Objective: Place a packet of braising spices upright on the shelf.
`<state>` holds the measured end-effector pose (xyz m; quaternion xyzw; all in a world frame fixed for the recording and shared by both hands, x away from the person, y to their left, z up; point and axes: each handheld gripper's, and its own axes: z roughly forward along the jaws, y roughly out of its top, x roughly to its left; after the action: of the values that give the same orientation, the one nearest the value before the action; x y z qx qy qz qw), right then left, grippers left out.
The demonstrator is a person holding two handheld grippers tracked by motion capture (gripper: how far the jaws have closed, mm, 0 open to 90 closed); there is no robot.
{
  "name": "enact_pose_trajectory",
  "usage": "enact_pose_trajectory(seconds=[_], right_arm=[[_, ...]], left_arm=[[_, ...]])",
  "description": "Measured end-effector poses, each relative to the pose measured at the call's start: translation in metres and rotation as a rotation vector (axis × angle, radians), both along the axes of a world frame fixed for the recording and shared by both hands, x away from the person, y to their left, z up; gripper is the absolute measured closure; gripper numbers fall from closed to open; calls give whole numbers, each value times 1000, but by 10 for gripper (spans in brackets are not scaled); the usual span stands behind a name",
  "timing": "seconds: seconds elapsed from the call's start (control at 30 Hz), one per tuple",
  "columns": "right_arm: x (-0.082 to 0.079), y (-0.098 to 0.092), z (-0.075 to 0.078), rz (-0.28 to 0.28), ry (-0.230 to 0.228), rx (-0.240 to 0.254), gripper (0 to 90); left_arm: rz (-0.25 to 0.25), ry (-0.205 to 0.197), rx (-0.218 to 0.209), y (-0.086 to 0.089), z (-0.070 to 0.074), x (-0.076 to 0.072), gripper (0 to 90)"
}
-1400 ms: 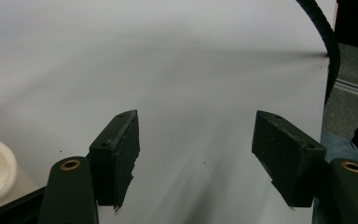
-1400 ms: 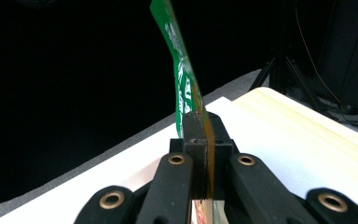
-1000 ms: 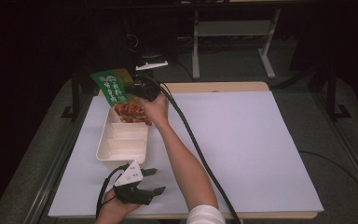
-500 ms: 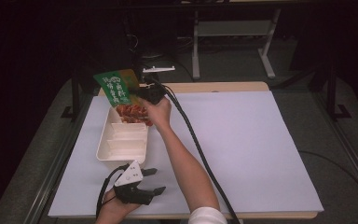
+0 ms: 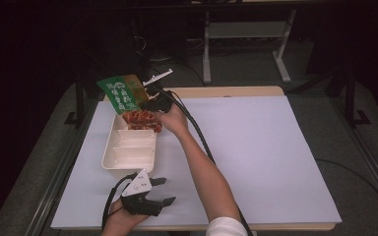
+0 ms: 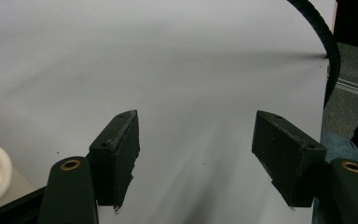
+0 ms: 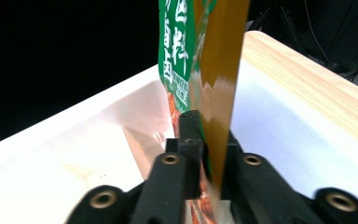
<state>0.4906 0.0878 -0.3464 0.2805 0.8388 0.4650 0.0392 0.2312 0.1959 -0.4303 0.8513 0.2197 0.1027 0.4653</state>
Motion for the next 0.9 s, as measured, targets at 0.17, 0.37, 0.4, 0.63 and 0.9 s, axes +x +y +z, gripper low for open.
enact_pose_trajectory(seconds=[0.17,0.37,0.4,0.63,0.9], right_arm=[[-8,-1,4,24,23,74,891],[-17,-8,11,41,23,175,892],[-16,-13,10,31,38,245,892],[-9,-24,-7,-69,72,343,892],[-9,-23,-14,-114,62,303,892]], left_arm=[[0,-3,-1,1,0,0,313],[0,-3,-2,1,1,0,313],[1,-1,-2,0,0,0,313],[-2,-2,1,0,0,0,313],[-2,-5,-1,0,1,0,314]])
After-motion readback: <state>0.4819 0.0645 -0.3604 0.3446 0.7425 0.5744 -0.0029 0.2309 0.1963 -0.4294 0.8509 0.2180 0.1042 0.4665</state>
